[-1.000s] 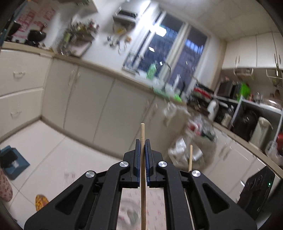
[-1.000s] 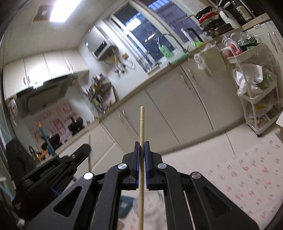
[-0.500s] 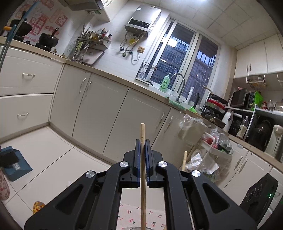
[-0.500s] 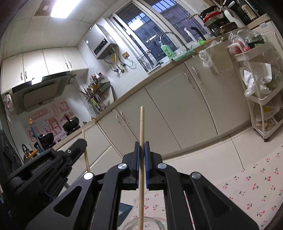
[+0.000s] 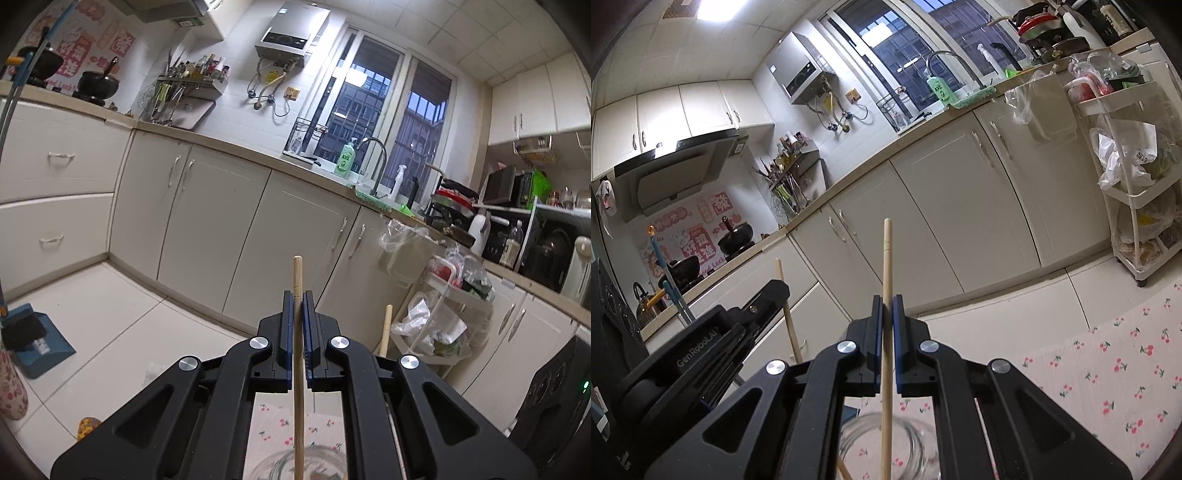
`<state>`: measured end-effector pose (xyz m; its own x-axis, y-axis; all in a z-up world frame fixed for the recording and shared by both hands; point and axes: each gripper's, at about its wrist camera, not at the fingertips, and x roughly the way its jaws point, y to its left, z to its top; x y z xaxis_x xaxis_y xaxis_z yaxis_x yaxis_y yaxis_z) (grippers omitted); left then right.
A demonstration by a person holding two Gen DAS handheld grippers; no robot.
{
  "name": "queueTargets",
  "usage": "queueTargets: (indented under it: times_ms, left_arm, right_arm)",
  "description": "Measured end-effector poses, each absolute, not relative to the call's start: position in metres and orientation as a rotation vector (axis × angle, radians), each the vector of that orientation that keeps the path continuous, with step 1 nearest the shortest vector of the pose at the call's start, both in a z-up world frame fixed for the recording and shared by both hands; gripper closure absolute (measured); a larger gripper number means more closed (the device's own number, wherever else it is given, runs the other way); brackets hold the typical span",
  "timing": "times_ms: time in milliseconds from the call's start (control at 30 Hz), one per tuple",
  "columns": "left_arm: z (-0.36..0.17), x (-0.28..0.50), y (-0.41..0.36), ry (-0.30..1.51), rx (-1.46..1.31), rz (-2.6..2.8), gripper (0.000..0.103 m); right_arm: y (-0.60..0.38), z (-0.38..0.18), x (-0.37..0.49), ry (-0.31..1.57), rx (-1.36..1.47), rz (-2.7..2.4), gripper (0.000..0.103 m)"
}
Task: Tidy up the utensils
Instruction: 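Lift both held sticks upright and carry them over the glass jar, then open both grippers to drop the sticks into the jar, then move both open grippers back to the bundle of wooden sticks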
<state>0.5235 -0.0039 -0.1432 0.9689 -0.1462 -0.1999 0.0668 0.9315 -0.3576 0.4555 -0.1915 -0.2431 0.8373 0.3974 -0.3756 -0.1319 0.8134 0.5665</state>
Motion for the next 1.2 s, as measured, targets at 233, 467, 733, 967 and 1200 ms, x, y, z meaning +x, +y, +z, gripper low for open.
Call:
queueTargets:
  times_ms: [233,467,733,967,1200]
  left_arm:
    - [-0.153,0.498,-0.003,0.282,-0.313,-0.128,0.098]
    - [-0.155,0.470,-0.004,0.341,-0.273,-0.146,0.098]
    - [-0.156,0.439,0.004,0.403,-0.241,-0.137,0.059]
    - [-0.168,0.398,0.015,0.513,-0.218,-0.153,0.050]
    - [-0.208,0.363,-0.005,0.681,-0.167,-0.207,0.050]
  right_arm:
    - [-0.193,-0.243,0.430,0.550,0.534,0.301,0.097]
    - [-0.193,-0.244,0.407,0.619,0.497,0.295,0.096]
    - [-0.206,-0.237,0.379,0.669,0.477,0.276,0.074]
    - [-0.254,-0.251,0.319,0.827,0.416,0.130,0.073]
    - [-0.260,-0.297,0.302,1.019,0.355,0.110,0.075]
